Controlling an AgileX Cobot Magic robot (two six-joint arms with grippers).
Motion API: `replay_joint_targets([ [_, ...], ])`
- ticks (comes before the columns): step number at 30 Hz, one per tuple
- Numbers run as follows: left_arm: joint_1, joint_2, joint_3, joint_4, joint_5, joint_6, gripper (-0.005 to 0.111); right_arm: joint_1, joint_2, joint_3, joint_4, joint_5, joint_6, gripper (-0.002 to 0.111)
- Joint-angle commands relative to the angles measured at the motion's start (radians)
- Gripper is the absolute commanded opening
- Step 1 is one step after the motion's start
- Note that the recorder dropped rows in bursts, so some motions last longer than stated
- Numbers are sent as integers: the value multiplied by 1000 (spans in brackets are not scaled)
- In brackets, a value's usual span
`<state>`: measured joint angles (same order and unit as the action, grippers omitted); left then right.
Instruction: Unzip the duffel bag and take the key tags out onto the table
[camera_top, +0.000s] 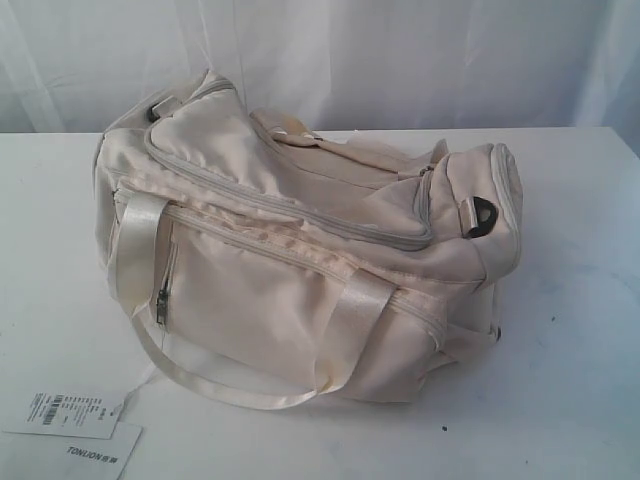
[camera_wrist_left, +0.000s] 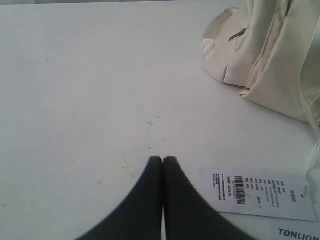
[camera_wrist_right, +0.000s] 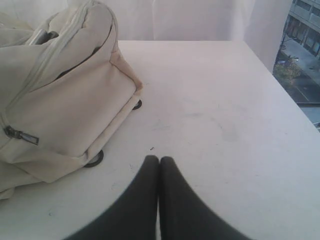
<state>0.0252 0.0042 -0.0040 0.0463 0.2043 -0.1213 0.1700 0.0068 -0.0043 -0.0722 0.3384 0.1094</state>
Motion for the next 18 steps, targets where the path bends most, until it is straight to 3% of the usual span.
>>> replay_joint_targets([
  [1,-18,-4,4,-9,-2,-6,0,-2,-7,4,-7,-2,-1,0],
  [8,-18,-4,4,-9,-2,-6,0,-2,-7,4,-7,-52,-1,0],
  [18,-18,-4,4,-9,-2,-6,0,-2,-7,4,-7,-406,-1,0],
])
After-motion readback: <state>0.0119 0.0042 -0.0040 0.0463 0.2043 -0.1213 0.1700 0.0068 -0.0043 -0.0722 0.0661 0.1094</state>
